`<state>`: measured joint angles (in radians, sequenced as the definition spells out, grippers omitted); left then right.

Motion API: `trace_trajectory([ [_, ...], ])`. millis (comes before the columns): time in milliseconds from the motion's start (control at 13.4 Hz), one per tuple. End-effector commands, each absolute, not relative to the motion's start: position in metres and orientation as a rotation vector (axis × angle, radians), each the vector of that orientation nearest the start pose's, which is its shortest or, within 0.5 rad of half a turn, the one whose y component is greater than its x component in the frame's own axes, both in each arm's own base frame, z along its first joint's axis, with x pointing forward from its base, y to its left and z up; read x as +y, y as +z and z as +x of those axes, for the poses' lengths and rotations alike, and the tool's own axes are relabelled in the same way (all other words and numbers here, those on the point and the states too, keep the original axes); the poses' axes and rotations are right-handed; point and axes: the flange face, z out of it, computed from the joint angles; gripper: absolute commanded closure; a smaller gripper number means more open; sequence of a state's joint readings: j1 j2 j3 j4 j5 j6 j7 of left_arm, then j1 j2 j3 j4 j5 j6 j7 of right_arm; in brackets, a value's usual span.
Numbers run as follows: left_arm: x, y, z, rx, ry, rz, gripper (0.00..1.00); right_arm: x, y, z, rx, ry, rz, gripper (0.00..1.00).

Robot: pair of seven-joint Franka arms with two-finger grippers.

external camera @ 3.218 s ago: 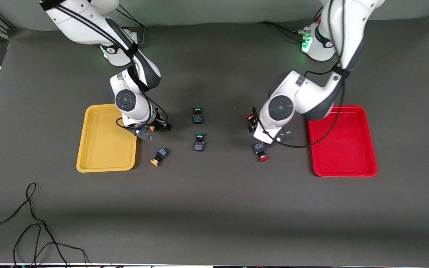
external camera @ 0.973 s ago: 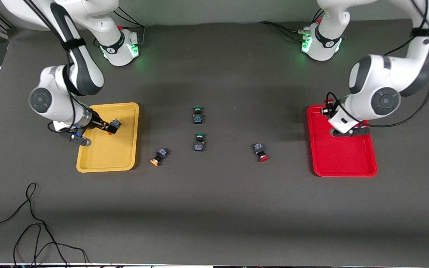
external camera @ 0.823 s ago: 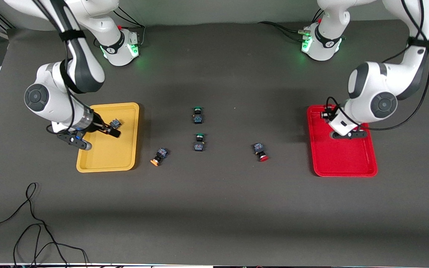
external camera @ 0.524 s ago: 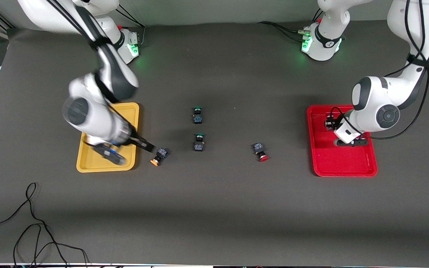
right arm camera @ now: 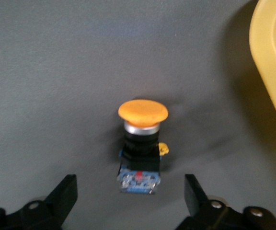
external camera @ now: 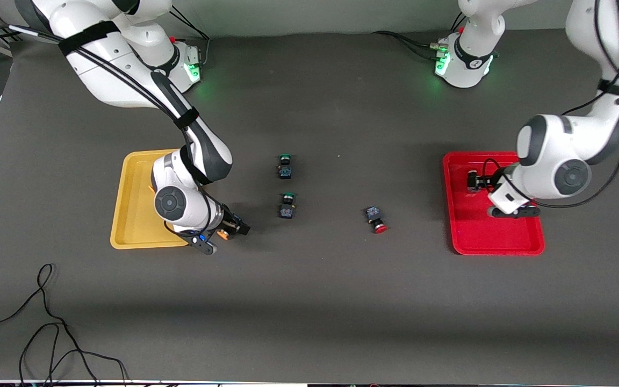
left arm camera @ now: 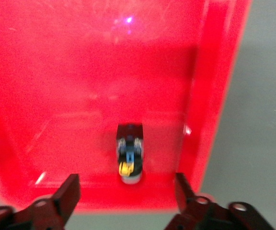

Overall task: Place red and yellow buttons in trays
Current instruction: 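Grasp the second yellow and red buttons with both grippers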

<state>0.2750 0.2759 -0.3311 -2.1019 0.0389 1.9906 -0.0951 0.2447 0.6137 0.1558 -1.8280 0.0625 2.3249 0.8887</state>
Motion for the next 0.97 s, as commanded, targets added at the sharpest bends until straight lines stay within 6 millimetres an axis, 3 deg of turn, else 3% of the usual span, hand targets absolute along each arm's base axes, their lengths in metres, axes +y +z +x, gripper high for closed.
trace_trajectory([
  [0, -0.089, 0.34, 0.565, 0.073, 0.608, -3.095, 0.0, 0.241, 0.184, 0.582, 0.852, 0.205, -2.986, 0.29],
  [75, -0.125, 0.355, 0.573, 0.024, 0.569, -3.095, 0.0, 0.24, 0.183, 0.583, 0.854, 0.204, -2.986, 0.61],
  [150, -0.172, 0.355, 0.581, -0.064, 0.54, -3.084, 0.0, 0.239, 0.183, 0.583, 0.858, 0.204, -2.984, 0.89],
  [224, -0.21, 0.353, 0.593, -0.206, 0.512, -3.078, 0.0, 0.238, 0.184, 0.584, 0.86, 0.201, -2.984, 1.0],
  [299, -0.246, 0.349, 0.606, -0.338, 0.495, -3.074, 0.0, 0.237, 0.185, 0.584, 0.862, 0.201, -2.983, 1.0],
  [449, -0.294, 0.328, 0.618, -0.503, 0.485, -3.057, 0.0, 0.235, 0.207, 0.589, 0.872, 0.177, -2.971, 1.0],
  [599, -0.304, 0.286, 0.626, -0.567, 0.457, -3.067, 0.0, 0.231, 0.27, 0.587, 0.909, 0.209, -2.985, 1.0],
  [748, -0.307, 0.25, 0.625, -0.649, 0.409, -3.089, 0.0, 0.203, 0.337, 0.584, 0.919, 0.205, -2.997, 1.0],
  [823, -0.31, 0.237, 0.625, -0.7, 0.397, -3.087, 0.0, 0.187, 0.352, 0.58, 0.899, 0.205, -3.01, 1.0],
  [898, -0.321, 0.23, 0.62, -0.694, 0.383, -3.078, 0.0, 0.161, 0.353, 0.578, 0.9, 0.204, -3.02, 1.0],
])
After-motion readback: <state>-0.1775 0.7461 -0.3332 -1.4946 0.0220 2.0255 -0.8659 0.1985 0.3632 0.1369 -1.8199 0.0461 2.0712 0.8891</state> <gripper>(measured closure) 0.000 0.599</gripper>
